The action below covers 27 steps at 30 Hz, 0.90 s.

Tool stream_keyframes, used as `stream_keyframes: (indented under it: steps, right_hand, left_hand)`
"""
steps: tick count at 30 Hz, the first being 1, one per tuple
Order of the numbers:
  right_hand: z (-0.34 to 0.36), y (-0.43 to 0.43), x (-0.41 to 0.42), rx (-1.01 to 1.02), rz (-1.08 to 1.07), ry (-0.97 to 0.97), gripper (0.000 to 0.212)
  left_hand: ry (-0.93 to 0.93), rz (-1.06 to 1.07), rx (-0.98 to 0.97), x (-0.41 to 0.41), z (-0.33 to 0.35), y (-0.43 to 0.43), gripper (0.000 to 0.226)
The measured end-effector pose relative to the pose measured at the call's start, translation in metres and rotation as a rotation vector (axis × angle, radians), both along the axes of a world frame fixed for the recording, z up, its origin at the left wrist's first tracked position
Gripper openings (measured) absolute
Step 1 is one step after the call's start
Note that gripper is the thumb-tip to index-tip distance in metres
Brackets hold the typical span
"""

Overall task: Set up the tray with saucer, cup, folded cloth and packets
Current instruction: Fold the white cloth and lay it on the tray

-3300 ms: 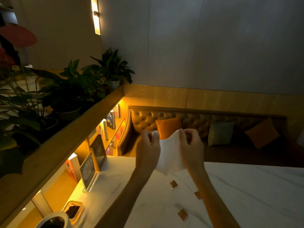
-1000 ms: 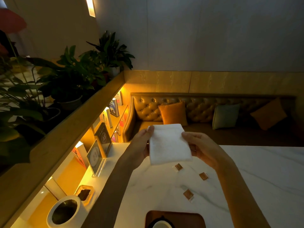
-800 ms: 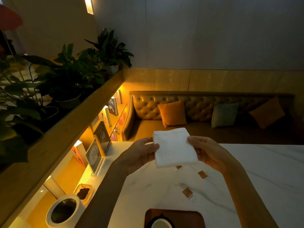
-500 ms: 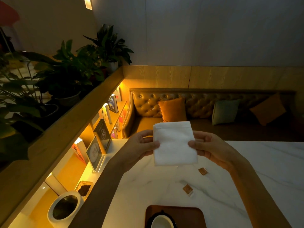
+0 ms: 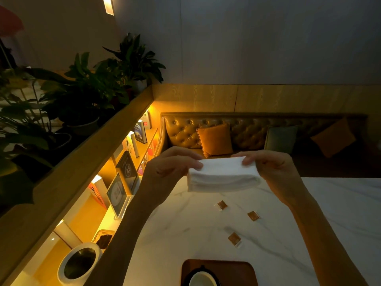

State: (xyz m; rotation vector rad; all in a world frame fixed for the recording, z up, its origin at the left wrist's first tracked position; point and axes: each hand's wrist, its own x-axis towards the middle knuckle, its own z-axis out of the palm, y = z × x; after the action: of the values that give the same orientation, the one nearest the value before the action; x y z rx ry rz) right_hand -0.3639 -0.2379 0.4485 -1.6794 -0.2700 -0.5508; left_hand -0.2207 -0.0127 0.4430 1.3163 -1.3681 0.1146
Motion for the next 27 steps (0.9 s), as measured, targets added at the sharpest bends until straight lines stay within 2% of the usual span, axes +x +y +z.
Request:
stream_keyframes:
  steps: [2,8,12,14,16,19,21,22,24,25,26,27]
  right_hand:
    - [0.004,0.001,-0.002,-0.018,0.005,-0.048,0.048]
    - [0.011,-0.003,-0.004,-0.072,0.014,-0.075,0.055]
    - [0.011,-0.007,-0.006,-0.108,0.058,-0.076,0.055]
    - [0.011,-0.006,-0.007,-0.123,0.025,-0.087,0.048]
    - [0.009,-0.004,-0.007,-0.129,-0.025,-0.085,0.053]
    - [0.001,-0.002,-0.006,-0.127,-0.103,-0.06,0.068]
    - [-0.007,0.0,-0.005,-0.153,-0.145,-0.031,0.066]
    - [-0.012,0.0,-0.004,-0.172,-0.17,-0.007,0.062]
    - [-0.023,-0.001,-0.003,-0.186,-0.201,0.061,0.045]
    - [-0.029,-0.002,-0.003,-0.172,-0.214,0.104,0.039]
    - [-0.035,-0.003,-0.002,-0.147,-0.23,0.146,0.036]
    - [-0.041,-0.004,-0.003,-0.121,-0.248,0.185,0.035]
  left_hand:
    - [-0.108,0.022,-0.006,-0.002,0.003,0.003,0.018]
    - [-0.222,0.014,0.03,-0.002,0.01,0.006,0.015]
    - [-0.182,-0.012,0.045,0.0,0.007,0.007,0.023]
    - [-0.135,-0.021,0.062,0.0,0.004,0.006,0.027]
    - [-0.057,-0.014,0.073,-0.003,0.002,0.004,0.032]
    - [0.123,0.032,0.092,-0.009,-0.005,-0.003,0.035]
    - [0.336,0.078,0.119,-0.016,-0.016,-0.014,0.023]
    - [0.532,0.084,0.144,-0.019,-0.021,-0.019,0.016]
    - [1.055,0.01,0.267,-0.022,-0.033,-0.026,0.033]
    - [1.258,-0.055,0.35,-0.022,-0.041,-0.027,0.044]
    - [1.358,-0.128,0.441,-0.023,-0.05,-0.026,0.053]
    - [1.377,-0.194,0.526,-0.024,-0.058,-0.024,0.059]
